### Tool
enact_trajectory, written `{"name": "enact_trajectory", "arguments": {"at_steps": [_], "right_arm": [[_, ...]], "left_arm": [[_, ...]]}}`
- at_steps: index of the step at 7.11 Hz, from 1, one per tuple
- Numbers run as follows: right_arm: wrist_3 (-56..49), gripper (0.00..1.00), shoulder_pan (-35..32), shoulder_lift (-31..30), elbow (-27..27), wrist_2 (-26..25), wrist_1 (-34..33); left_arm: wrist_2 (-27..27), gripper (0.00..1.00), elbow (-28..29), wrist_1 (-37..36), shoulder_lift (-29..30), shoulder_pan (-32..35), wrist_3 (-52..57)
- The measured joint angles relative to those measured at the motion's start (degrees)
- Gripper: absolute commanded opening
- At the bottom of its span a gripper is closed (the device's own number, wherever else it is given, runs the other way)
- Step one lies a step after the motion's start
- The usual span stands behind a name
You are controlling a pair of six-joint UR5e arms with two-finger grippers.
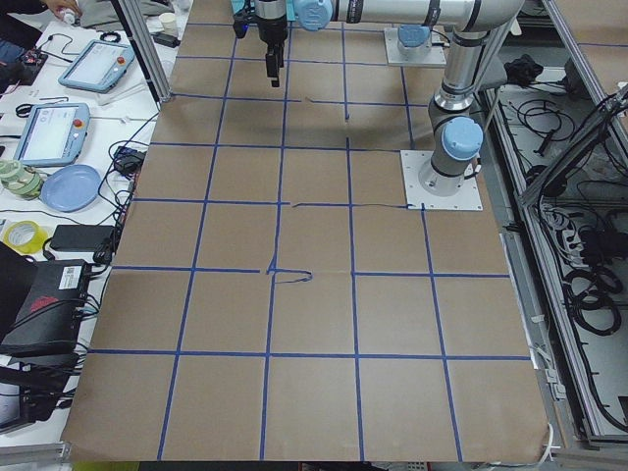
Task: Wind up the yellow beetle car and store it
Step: 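Grasp the car with the right gripper and lift it into the bin, then open the right gripper to drop the car in the bin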
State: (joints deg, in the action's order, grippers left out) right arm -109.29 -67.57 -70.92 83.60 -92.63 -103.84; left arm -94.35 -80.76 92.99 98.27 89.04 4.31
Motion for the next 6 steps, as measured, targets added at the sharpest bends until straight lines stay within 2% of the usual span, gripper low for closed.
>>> {"name": "enact_trajectory", "arguments": {"at_steps": [2, 5, 6], "right_arm": [[-8.8, 0.00, 7.1, 6.1, -2.4, 1.8, 0.9], [-14.2, 0.00, 11.5, 11.2, -1.3, 2.5, -1.7], [-15.9, 0.09, 12.3, 11.7, 0.7, 2.4, -5.4]], "left_arm": [[0.0, 1.00, 0.0, 0.0, -0.1, 0.0, 0.0], [0.0, 1.00, 0.0, 0.0, -0.1, 0.0, 0.0], [0.0, 1.00, 0.0, -0.1, -0.1, 0.0, 0.0]]}}
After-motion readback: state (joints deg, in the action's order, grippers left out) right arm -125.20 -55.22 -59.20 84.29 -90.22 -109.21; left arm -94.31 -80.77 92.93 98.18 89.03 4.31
